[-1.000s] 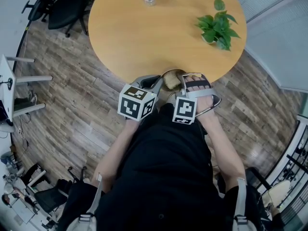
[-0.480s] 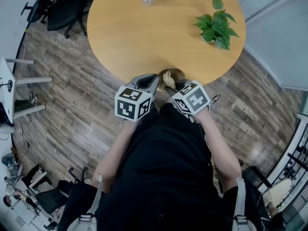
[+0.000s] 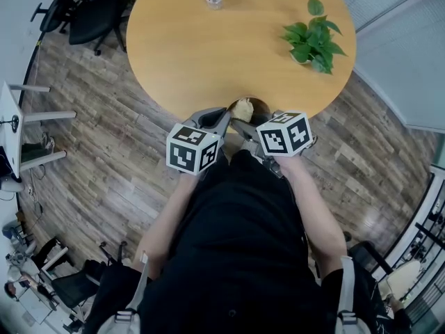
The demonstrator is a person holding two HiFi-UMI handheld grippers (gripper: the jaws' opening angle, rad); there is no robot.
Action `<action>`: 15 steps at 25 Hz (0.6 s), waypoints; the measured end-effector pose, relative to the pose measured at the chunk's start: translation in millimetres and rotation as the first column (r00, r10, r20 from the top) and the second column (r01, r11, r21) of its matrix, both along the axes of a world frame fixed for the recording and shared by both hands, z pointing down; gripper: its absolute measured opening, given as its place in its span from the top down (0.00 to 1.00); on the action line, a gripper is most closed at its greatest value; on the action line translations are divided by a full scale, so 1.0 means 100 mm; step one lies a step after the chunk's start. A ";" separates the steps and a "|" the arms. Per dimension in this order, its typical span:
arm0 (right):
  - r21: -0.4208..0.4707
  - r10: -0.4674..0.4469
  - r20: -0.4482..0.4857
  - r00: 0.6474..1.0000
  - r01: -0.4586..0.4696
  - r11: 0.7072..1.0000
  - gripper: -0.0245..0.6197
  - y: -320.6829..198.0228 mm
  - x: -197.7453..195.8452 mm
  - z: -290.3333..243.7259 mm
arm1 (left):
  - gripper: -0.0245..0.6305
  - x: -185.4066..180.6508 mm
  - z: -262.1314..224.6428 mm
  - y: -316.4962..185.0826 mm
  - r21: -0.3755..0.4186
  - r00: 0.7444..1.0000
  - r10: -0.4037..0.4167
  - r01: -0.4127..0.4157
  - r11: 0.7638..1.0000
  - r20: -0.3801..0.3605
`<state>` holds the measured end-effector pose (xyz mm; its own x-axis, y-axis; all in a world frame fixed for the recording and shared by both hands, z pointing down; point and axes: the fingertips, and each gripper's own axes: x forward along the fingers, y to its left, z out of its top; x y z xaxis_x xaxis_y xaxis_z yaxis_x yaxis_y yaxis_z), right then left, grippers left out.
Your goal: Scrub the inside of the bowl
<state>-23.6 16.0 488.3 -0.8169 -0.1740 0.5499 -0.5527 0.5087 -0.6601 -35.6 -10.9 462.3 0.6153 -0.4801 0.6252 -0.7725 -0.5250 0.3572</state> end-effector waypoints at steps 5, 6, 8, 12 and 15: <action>-0.027 -0.013 0.014 1.000 0.014 1.000 0.90 0.02 -0.05 0.04 | 0.93 0.00 -0.02 -0.01 0.024 1.000 0.011 -0.011 1.000 0.023; -0.029 -0.034 -0.004 0.999 0.034 0.999 0.90 0.05 -0.05 0.07 | 0.93 0.00 -0.02 -0.01 0.026 1.000 0.010 -0.011 1.000 0.029; -0.011 -0.089 -0.085 0.992 0.088 0.996 0.90 0.09 0.00 0.16 | 0.93 -0.01 -0.01 0.00 0.020 0.999 0.007 -0.007 1.000 0.039; 0.055 -0.188 -0.326 0.927 0.217 0.975 0.90 0.13 0.20 0.38 | 0.93 0.02 0.04 -0.01 0.004 0.998 0.010 -0.010 1.000 0.067; 0.098 -0.222 -0.519 0.826 0.315 0.944 0.90 0.11 0.40 0.45 | 0.93 0.04 0.10 0.00 -0.023 0.997 0.003 -0.001 1.000 0.071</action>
